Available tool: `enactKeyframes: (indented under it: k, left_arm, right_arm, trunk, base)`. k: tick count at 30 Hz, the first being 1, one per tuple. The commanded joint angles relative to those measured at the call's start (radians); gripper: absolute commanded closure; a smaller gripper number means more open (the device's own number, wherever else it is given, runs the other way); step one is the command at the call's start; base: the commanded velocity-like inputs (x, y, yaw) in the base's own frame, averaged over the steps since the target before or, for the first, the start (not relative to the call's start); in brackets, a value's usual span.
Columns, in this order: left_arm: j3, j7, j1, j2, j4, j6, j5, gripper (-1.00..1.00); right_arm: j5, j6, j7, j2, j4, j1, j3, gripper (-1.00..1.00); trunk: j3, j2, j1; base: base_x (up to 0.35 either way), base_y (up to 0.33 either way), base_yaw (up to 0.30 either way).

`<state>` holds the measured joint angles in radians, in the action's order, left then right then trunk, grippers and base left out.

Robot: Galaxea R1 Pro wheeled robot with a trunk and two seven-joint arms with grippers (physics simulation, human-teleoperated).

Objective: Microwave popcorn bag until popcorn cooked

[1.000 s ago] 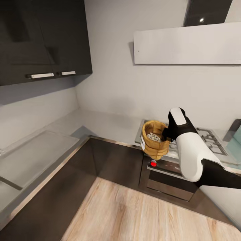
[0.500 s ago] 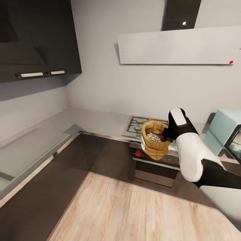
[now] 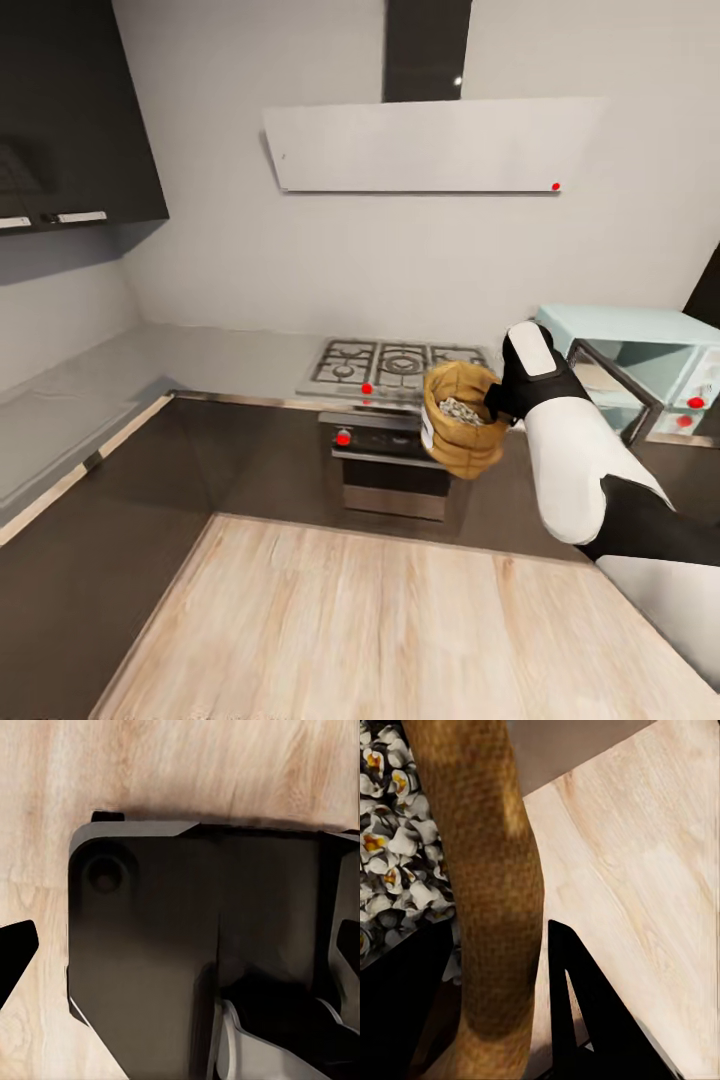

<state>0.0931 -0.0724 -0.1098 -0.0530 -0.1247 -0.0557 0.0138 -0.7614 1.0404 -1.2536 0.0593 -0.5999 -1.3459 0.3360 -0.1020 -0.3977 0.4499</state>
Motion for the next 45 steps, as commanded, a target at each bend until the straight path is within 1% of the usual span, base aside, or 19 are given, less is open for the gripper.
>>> enactKeyframes:
  k: [1, 8, 25, 35, 45]
  left_arm:
    - [0.008, -0.005, -0.001, 0.0, 0.0, -0.003, 0.002, -1.0]
    - [0.009, -0.005, 0.011, 0.001, 0.0, -0.003, 0.002, -1.0]
    - [0.009, -0.005, 0.012, 0.001, -0.001, -0.004, 0.002, -1.0]
    - [0.009, -0.004, 0.01, 0.001, -0.001, -0.003, 0.002, -1.0]
    - [0.01, -0.005, 0.01, 0.001, -0.001, -0.003, -0.009, -1.0]
  right_arm:
    - [-0.008, 0.007, -0.01, 0.001, -0.001, -0.001, 0.002, 1.0]
    - [-0.009, 0.007, -0.01, 0.002, 0.0, 0.001, 0.0, 1.0]
    - [-0.008, 0.007, -0.01, 0.007, 0.002, 0.002, 0.0, 1.0]
    - [-0.008, 0.007, -0.01, 0.006, 0.002, 0.005, 0.0, 1.0]
    - [-0.008, 0.007, -0.007, 0.007, 0.001, 0.005, 0.0, 1.0]
  trunk:
    - [-0.002, -0.002, 0.0]
    - [-0.002, -0.002, 0.0]
    - [-0.002, -0.002, 0.0]
    - [-0.002, -0.002, 0.0]
    - [-0.002, -0.002, 0.0]
  base:
    - [-0.287, -0.189, -0.172]
    - [-0.303, -0.167, -0.035]
    - [-0.321, -0.137, 0.0]
    - [-0.236, -0.238, 0.0]
    - [-0.247, -0.239, 0.0]
